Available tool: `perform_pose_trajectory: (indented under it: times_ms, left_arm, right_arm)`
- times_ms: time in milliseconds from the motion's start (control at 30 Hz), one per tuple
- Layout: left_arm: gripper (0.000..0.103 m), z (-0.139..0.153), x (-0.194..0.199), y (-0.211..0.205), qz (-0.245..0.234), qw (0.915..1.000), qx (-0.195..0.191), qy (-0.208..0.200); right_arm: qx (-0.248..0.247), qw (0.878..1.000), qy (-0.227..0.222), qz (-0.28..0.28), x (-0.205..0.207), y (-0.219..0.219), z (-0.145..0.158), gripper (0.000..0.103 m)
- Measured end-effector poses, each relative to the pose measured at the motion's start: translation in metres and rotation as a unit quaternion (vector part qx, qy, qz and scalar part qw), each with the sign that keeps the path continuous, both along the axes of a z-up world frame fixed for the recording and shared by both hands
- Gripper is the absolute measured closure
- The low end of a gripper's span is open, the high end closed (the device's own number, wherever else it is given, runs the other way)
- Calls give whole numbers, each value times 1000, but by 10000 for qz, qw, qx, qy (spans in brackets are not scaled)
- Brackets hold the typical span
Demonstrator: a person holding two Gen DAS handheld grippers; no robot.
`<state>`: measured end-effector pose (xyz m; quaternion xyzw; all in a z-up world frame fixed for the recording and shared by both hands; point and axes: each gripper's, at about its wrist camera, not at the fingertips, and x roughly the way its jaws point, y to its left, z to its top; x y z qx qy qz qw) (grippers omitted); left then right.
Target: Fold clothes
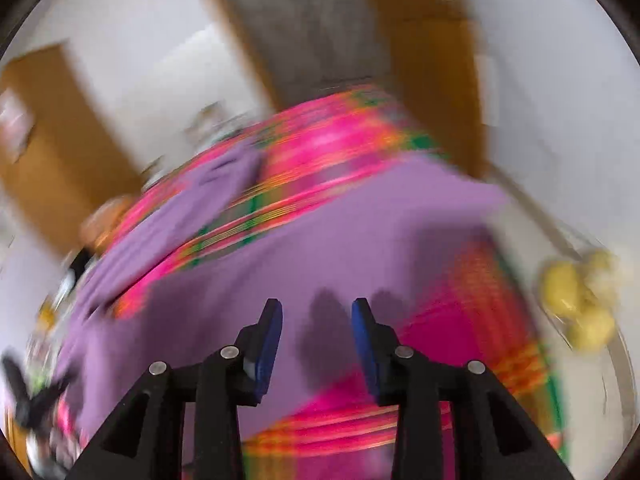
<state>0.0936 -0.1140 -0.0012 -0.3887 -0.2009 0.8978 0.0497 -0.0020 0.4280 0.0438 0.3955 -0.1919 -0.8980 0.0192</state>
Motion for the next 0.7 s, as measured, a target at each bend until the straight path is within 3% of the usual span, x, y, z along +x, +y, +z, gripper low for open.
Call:
perform_pose_trajectory:
  times_ms: [167, 467, 500, 533, 600, 633, 700]
  left_arm:
    - [93, 0, -5, 23, -278, 9995, -119, -9]
    - [93, -2, -16, 47, -513, 9984, -210, -75]
    - [93, -2, -17, 48, -507, 9985, -210, -79]
    - [93, -2, -17, 48, -501, 9985, -205, -84]
    - [93, -2, -18, 48, -490, 9985, -205, -90]
    - [93, -1, -19, 49, -487, 9986, -210, -93]
    - [93, -1, -19, 51, -487, 9985, -228, -103]
  right_arm:
    - [38, 9952, -71, -975, -14, 54, -8, 66]
    - [-460, 9920, -343, -1128, -61, 95, -29, 65]
    - [-446, 9926, -328, -1080, -61, 95, -29, 67]
    - [-404, 9933, -285, -1044, -60, 94, -27, 79]
    - [-290, 9946, -170, -986, -58, 91, -23, 88]
    - [-233, 9951, -112, -957, -57, 90, -21, 99]
    - [-167, 9956, 12, -926, -53, 90, -16, 99]
